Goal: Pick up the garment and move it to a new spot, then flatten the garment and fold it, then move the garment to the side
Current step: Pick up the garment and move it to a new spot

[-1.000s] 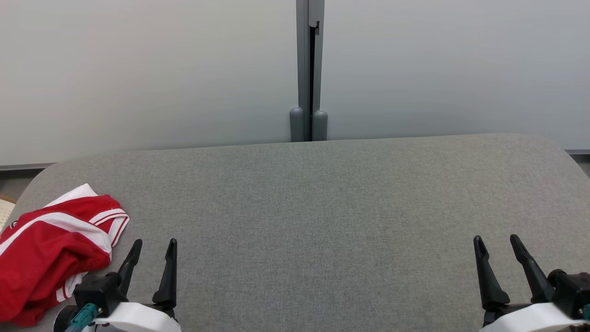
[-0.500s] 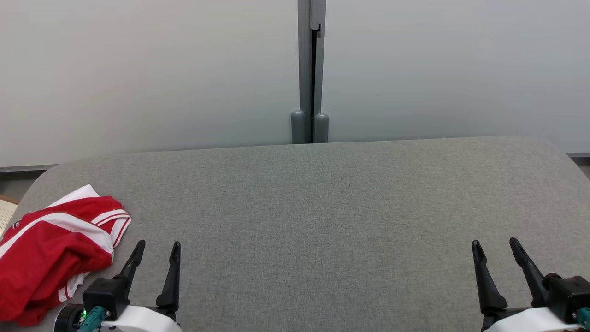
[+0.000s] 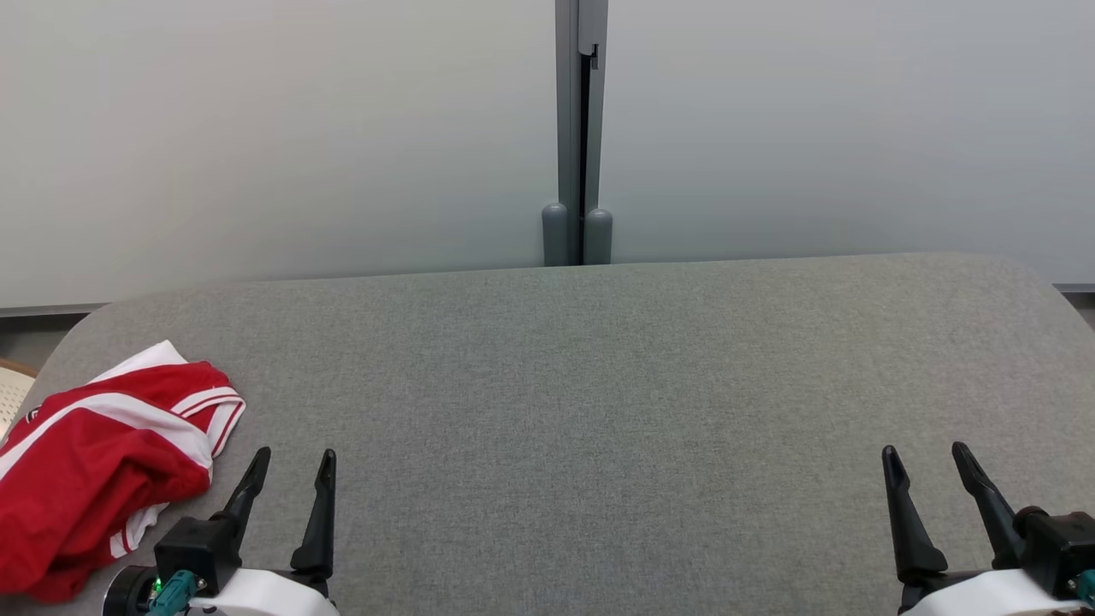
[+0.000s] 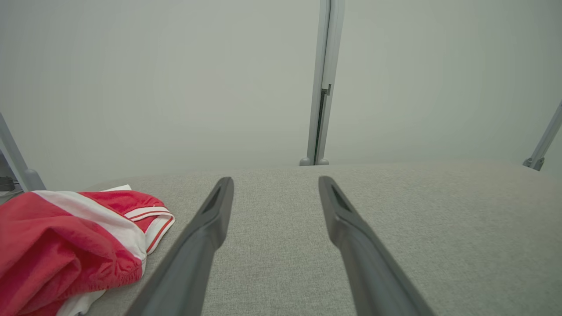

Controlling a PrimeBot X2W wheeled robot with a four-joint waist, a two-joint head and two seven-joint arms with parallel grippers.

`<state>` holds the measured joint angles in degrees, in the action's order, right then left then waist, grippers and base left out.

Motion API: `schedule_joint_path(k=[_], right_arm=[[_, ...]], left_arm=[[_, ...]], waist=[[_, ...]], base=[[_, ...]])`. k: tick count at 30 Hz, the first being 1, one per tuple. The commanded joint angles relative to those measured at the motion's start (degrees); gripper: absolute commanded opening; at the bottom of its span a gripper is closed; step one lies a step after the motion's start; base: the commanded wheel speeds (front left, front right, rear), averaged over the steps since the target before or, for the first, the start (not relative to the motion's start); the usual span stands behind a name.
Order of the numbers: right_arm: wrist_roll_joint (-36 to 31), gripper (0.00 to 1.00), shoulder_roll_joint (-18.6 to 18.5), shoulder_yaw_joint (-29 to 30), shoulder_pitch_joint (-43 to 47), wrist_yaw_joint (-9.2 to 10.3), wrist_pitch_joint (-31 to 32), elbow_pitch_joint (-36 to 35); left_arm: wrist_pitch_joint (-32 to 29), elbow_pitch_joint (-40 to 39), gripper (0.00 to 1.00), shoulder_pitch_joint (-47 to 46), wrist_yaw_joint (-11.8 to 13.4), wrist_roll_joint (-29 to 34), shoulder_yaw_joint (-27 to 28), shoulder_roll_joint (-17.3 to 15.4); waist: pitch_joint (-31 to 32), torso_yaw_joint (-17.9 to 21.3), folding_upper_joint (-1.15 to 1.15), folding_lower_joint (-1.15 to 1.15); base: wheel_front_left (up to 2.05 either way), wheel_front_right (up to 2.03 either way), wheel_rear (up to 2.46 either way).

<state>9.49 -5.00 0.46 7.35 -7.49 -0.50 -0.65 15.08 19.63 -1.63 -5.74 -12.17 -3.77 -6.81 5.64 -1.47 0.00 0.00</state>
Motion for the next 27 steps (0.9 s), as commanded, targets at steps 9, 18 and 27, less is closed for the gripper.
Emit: schedule_joint_path(k=[9, 18, 27], right_arm=[[-0.6, 1.00, -0.2, 0.8, 0.4, 0.00, 0.0, -0.7], [-1.0, 1.00, -0.6, 0.0, 0.1, 0.00, -0.2, -2.7], [-1.1, 1.00, -0.6, -3.6, -2.0, 0.01, -0.6, -3.2]], left_arm=[[0.1, 0.2, 1.00, -1.2, -0.2, -0.1, 0.7, -0.2], [0.1, 0.2, 1.00, -2.8, 0.4, -0.6, 2.5, -0.9], [0.1, 0.3, 1.00, -3.2, 0.7, -1.5, 4.8, -2.3]], waist=[[-0.3, -1.3, 0.00, 0.00], [-1.0, -8.5, 0.00, 0.00], [-2.0, -18.0, 0.00, 0.00]], base=[[0.00, 0.00, 0.00], [0.00, 0.00, 0.00], [0.00, 0.00, 0.00]])
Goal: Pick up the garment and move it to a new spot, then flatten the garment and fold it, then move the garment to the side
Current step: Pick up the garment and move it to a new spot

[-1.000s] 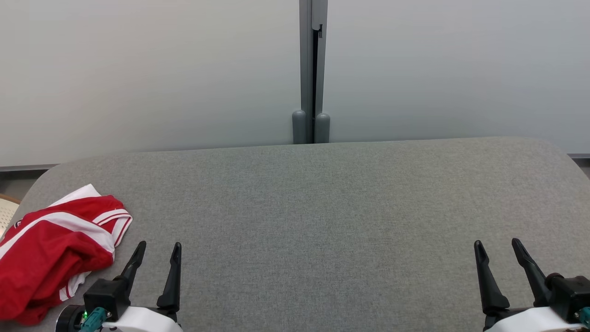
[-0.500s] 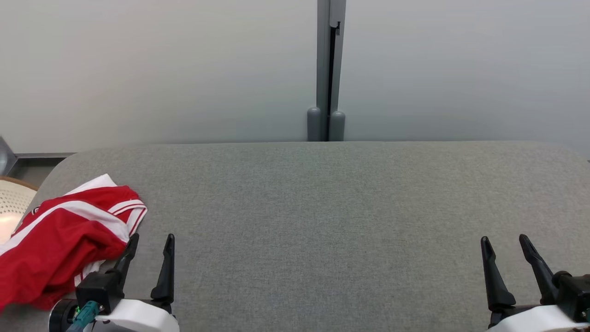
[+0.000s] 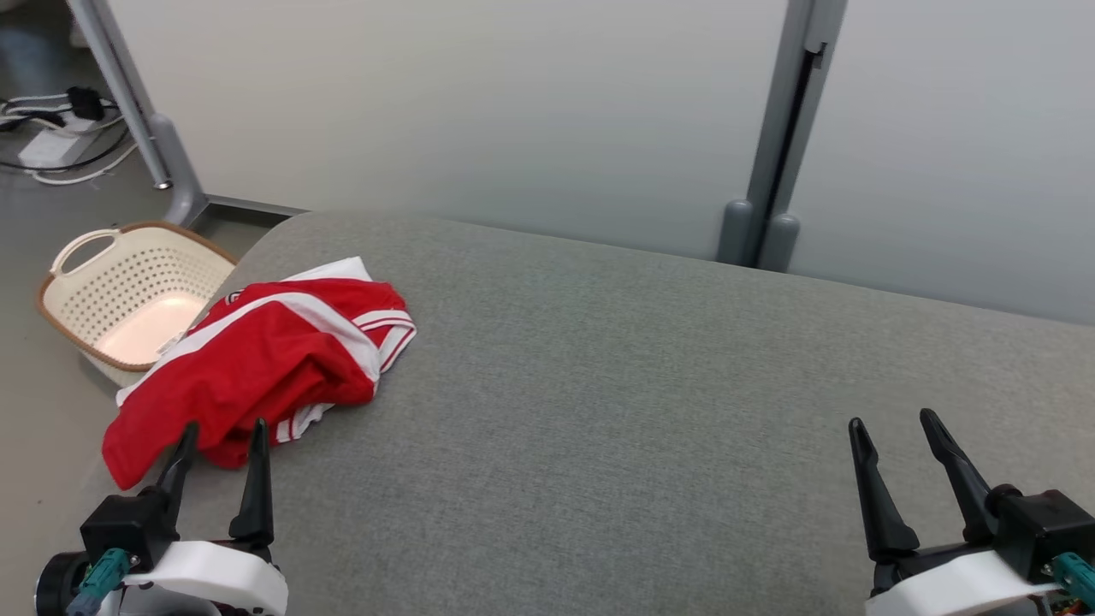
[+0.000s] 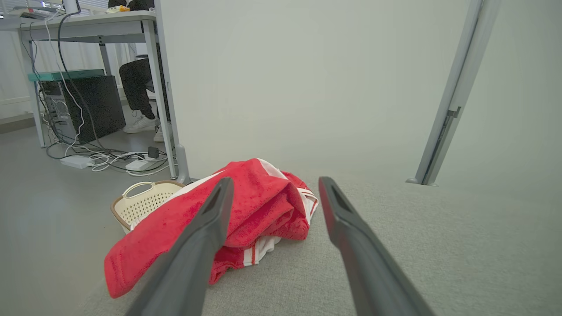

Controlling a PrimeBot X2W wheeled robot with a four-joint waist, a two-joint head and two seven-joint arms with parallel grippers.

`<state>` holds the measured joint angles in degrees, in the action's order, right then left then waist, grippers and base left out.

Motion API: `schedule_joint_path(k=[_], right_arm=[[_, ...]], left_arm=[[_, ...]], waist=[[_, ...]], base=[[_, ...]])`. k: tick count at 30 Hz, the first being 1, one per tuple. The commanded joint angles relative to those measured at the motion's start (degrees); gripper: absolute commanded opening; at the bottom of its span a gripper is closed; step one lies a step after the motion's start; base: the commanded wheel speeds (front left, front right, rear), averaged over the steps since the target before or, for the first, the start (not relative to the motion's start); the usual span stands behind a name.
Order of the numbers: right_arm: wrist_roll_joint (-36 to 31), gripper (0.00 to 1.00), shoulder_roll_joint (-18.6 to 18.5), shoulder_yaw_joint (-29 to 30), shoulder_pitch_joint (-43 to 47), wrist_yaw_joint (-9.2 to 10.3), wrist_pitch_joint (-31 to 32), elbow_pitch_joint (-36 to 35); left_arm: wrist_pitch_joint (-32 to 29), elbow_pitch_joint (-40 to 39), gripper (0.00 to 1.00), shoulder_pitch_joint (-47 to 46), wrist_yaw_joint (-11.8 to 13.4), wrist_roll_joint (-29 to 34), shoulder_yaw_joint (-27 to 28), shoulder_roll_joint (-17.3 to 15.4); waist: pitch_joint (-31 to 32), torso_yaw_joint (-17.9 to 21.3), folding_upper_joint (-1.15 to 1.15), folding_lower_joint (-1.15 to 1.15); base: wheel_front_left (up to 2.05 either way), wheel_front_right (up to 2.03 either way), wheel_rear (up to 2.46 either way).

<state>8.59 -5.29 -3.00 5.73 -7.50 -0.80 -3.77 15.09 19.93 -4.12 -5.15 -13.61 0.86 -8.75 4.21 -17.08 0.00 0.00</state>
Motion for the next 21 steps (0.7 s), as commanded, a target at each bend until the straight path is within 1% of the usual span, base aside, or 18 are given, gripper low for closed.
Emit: schedule_joint_path(k=[1, 5, 9, 15, 21], right_arm=[[-0.1, 1.00, -0.3, -0.4, -0.5, 0.02, -0.2, 0.0], [-0.2, 1.00, -0.5, -1.3, -1.3, 0.02, -0.5, 0.2], [0.4, 1.00, -0.3, -1.7, -1.8, 0.02, -0.7, 0.5], [0.1, 1.00, -0.5, -1.6, -2.1, 0.02, -0.8, 1.1], [0.0, 1.00, -0.9, -1.7, -2.7, 0.02, -0.9, 1.6]], left_arm=[[0.1, 0.0, 1.00, -0.8, 0.1, -0.1, 0.3, -0.5], [0.1, 0.1, 1.00, -1.2, 0.0, -0.5, 0.8, -0.9], [0.1, -0.2, 1.00, -1.3, -0.1, -0.6, 1.0, -1.1], [0.1, -0.2, 1.00, -1.3, -0.2, -1.0, 1.3, -0.8], [0.1, -0.4, 1.00, -1.4, 0.0, -1.0, 1.6, -0.5]], waist=[[-0.6, -3.2, 0.00, 0.00], [-0.9, -6.1, 0.00, 0.00], [-1.2, -7.8, 0.00, 0.00], [-1.6, -8.6, 0.00, 0.00], [-1.9, -8.5, 0.00, 0.00]], base=[[0.00, 0.00, 0.00], [0.00, 0.00, 0.00], [0.00, 0.00, 0.00], [0.00, 0.00, 0.00], [0.00, 0.00, 0.00]])
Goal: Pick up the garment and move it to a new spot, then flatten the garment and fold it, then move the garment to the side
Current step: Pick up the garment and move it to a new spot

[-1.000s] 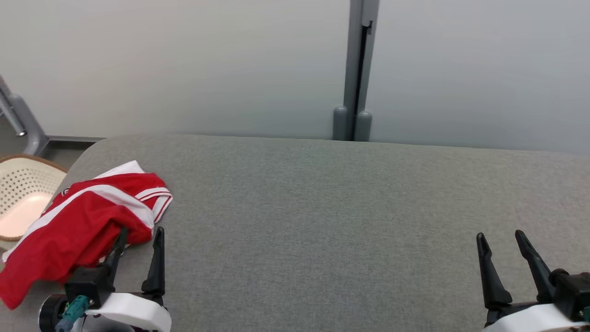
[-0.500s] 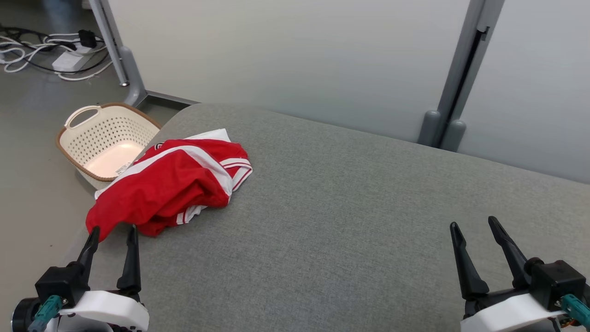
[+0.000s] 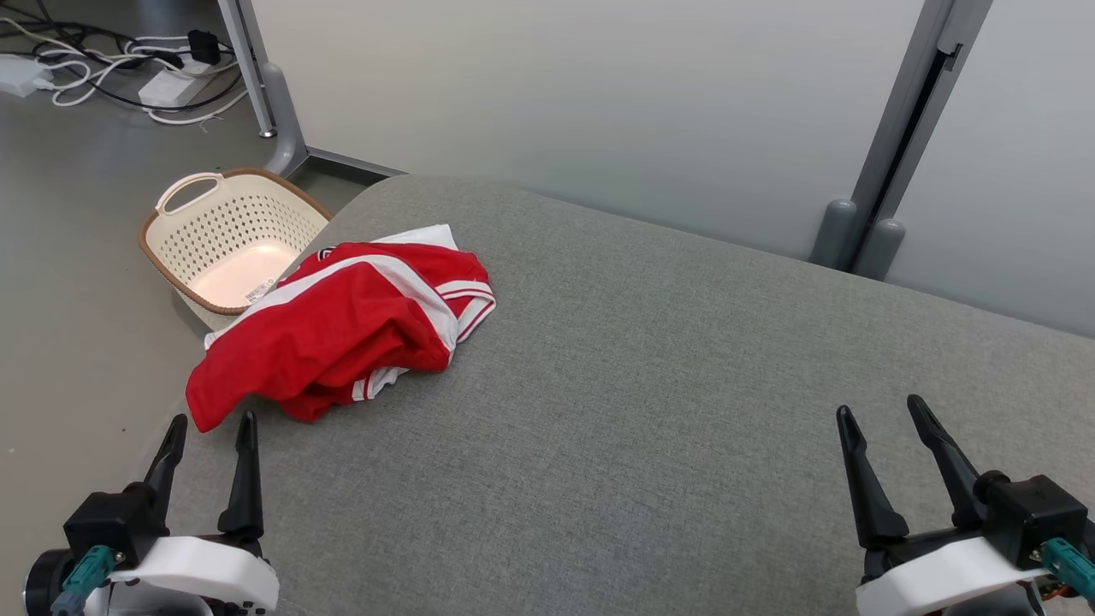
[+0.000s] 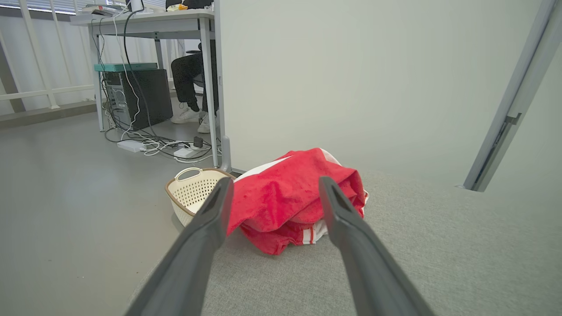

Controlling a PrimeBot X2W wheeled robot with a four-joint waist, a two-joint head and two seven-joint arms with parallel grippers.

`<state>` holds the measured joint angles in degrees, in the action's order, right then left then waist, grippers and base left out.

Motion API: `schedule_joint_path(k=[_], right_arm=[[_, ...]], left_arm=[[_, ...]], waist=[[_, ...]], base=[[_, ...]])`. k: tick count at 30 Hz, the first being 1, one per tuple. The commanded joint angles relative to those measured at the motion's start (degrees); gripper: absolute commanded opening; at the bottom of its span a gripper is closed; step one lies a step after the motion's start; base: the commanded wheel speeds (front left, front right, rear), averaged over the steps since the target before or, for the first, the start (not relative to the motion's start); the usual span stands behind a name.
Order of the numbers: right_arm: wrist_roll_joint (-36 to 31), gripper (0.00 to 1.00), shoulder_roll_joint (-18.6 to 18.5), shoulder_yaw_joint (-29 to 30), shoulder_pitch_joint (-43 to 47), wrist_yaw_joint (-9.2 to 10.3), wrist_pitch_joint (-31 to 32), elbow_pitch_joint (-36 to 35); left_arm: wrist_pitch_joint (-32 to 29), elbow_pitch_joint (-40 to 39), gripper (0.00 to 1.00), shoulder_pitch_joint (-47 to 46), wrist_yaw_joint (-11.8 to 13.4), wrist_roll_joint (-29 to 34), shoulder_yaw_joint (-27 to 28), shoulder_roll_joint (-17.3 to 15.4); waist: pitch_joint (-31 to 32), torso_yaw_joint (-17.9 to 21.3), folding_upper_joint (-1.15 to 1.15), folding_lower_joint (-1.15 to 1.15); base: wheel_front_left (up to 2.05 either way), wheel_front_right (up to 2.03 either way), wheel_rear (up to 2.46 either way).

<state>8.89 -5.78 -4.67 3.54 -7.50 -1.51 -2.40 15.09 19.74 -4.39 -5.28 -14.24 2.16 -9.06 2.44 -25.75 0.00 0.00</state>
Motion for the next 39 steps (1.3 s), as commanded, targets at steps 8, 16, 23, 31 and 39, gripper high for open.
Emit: schedule_joint_path(k=[8, 16, 23, 31, 39], right_arm=[[-0.3, 1.00, -0.7, -0.5, -1.8, 0.02, 0.5, -0.1], [-2.4, 1.00, -2.3, -0.3, -7.1, 0.02, 4.1, -5.1], [-4.2, 1.00, -2.7, 0.9, -10.1, 0.02, 5.6, -7.7], [-4.5, 1.00, -2.4, 1.6, -10.8, 0.02, 5.7, -7.9], [-3.9, 1.00, -2.0, 1.7, -9.6, 0.02, 4.7, -6.5]], left_arm=[[0.1, 0.7, 1.00, -3.7, 0.4, 0.5, -0.4, 0.1], [0.1, 8.8, 1.00, -16.9, -0.8, -1.9, -0.1, 0.6], [0.0, 24.5, 1.00, -26.9, -1.8, -2.6, -1.4, -2.6], [0.1, 38.0, 0.37, -33.2, -2.1, -0.9, -4.4, -5.1], [0.1, 30.3, 0.00, -31.1, -1.4, 0.5, -2.9, -5.4]], waist=[[-1.8, 2.8, 0.00, 0.00], [-13.1, 9.6, 0.00, 0.00], [-20.5, 13.3, 0.00, 0.00], [-22.2, 13.4, 0.00, 0.00], [-18.0, 12.1, 0.00, 0.00]], base=[[0.00, 0.00, 0.00], [0.00, 0.00, 0.00], [0.00, 0.00, 0.00], [0.00, 0.00, 0.00], [0.00, 0.00, 0.00]])
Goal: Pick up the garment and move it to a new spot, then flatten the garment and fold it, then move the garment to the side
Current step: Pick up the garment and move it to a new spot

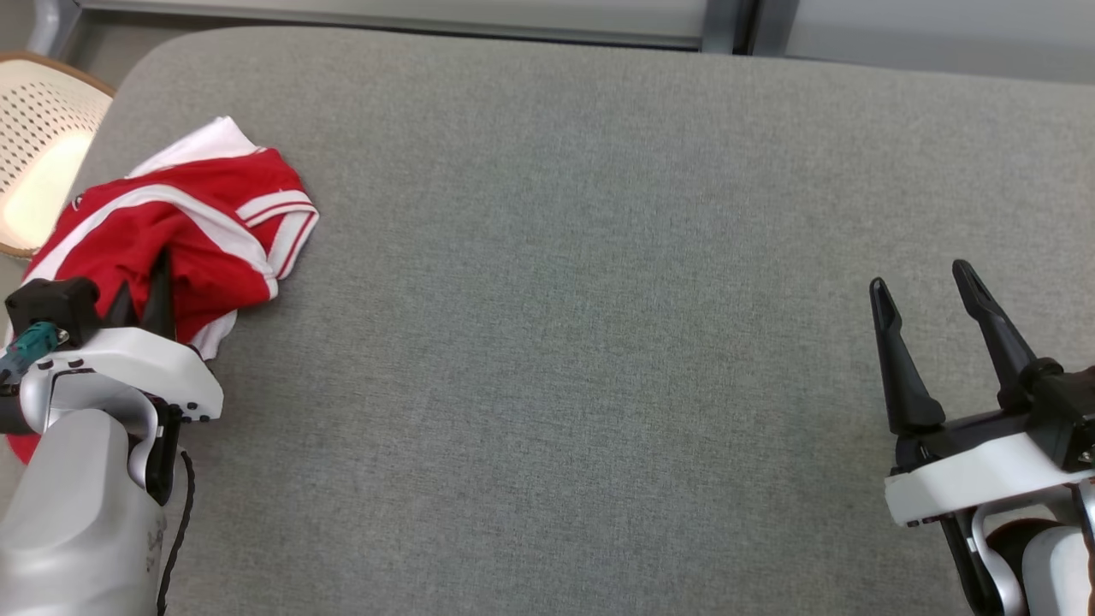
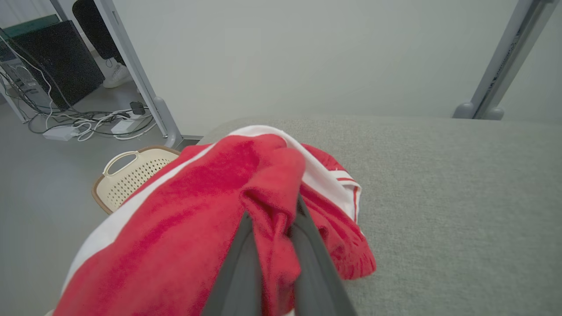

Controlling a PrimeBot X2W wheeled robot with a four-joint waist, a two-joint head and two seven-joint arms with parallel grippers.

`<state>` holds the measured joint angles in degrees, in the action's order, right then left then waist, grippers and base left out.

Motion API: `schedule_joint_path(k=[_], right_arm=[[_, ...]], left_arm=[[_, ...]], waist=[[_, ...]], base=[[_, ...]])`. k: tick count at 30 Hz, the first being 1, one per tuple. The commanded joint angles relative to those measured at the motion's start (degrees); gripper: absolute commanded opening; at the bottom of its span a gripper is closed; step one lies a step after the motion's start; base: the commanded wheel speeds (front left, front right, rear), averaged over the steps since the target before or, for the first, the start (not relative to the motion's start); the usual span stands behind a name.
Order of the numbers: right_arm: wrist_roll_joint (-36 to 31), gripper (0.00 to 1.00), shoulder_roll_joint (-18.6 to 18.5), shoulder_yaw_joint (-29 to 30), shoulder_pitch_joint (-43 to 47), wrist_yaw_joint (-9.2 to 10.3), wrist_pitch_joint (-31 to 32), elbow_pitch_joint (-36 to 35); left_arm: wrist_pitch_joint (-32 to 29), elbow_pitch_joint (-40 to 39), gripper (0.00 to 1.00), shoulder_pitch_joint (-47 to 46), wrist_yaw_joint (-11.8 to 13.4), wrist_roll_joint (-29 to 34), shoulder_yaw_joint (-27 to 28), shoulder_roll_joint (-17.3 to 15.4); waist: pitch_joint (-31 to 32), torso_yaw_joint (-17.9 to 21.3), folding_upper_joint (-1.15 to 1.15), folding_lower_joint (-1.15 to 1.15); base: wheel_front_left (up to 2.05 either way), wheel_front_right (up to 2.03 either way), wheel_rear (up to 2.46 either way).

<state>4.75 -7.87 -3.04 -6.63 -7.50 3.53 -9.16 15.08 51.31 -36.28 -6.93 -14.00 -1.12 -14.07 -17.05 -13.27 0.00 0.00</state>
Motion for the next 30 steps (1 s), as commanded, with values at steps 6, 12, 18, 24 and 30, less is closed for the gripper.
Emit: schedule_joint_path(k=[6, 12, 18, 24, 30], right_arm=[[1.0, 1.00, 1.0, 0.5, 2.4, 0.02, -1.7, 1.5], [1.7, 1.00, 1.8, 0.9, 4.3, 0.02, -2.5, 2.0], [2.0, 1.00, 2.3, 0.4, 5.6, 0.01, -2.7, 1.9], [2.0, 1.00, 2.6, 0.1, 5.0, 0.02, -2.9, 1.6], [2.1, 1.00, 3.5, 0.4, 4.5, 0.02, -3.8, 1.6]], left_arm=[[0.1, -14.7, 0.00, 6.0, -0.1, 1.4, 2.2, 0.7], [0.1, -25.4, 0.00, 11.4, -0.4, 2.0, 0.5, 3.2], [-0.2, -32.4, 0.00, 16.9, -0.5, 1.9, -5.2, 6.3], [-1.9, -33.5, 0.00, 18.7, -0.6, -0.6, -12.3, 9.0], [-2.6, -31.1, 0.00, 17.9, 0.4, -3.3, -18.4, 10.7]], waist=[[6.4, 0.3, 0.00, 0.00], [10.1, 2.2, 0.00, 0.00], [11.6, 7.2, 0.00, 0.00], [9.9, 14.6, 0.00, 0.00], [6.3, 21.6, 0.00, 0.00]], base=[[0.00, 0.00, 0.00], [0.00, 0.00, 0.00], [0.00, 0.00, 0.00], [0.00, 0.00, 0.00], [0.00, 0.00, 0.00]])
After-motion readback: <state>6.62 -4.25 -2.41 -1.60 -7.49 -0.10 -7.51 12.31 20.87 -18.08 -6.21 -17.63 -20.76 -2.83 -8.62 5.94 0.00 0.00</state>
